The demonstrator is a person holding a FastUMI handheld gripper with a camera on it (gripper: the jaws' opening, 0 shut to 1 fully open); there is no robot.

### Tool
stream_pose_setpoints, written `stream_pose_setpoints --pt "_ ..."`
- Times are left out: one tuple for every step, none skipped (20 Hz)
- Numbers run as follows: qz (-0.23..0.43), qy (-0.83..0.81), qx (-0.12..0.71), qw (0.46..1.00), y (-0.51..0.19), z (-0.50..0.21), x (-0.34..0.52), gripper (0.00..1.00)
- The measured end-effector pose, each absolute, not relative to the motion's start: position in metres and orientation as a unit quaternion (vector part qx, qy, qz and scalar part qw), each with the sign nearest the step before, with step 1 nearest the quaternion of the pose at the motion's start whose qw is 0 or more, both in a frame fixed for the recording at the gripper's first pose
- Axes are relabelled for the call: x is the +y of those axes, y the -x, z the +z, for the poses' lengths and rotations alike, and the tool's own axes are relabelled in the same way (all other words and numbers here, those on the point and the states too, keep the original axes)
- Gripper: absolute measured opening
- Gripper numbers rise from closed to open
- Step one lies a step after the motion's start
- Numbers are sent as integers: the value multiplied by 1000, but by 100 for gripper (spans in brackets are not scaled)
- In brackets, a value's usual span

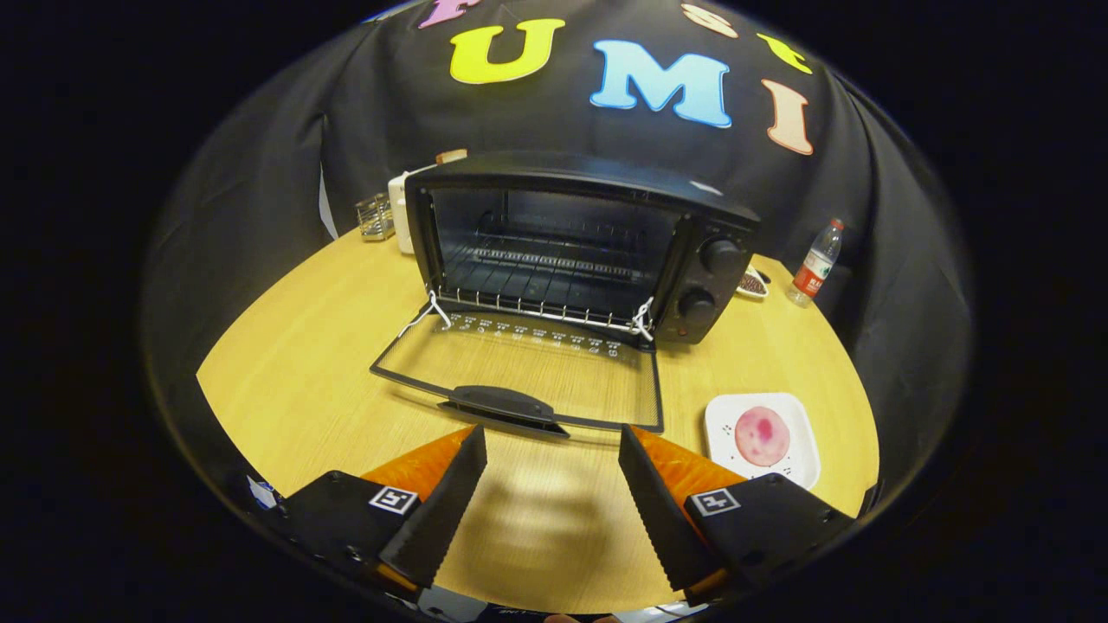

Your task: Open the toaster oven, put the food inside, and close the toaster oven door.

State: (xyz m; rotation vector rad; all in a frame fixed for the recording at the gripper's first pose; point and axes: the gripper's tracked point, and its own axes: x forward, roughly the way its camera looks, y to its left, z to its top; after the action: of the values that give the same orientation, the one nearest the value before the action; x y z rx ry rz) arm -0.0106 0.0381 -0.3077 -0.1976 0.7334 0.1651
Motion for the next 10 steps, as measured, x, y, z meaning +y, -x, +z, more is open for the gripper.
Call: stream_pose_setpoints --pt "81 101 352 927 13 -303 29 99" --pt "80 100 349 928 15 -295 19 99" --pt "75 97 344 931 17 -288 6 99" --pt "67 95 339 934 18 -279 -7 99" --pt "61 92 336 935 18 -272 -20 98" --pt "56 89 331 938 17 -264 -33 98" --pt "50 87 325 940 14 -256 -45 99" --pt "44 83 319 943 11 -248 -59 99" --pt "38 77 315 945 8 -242 -71 98" --pt "34 69 313 946 6 -238 -84 98"
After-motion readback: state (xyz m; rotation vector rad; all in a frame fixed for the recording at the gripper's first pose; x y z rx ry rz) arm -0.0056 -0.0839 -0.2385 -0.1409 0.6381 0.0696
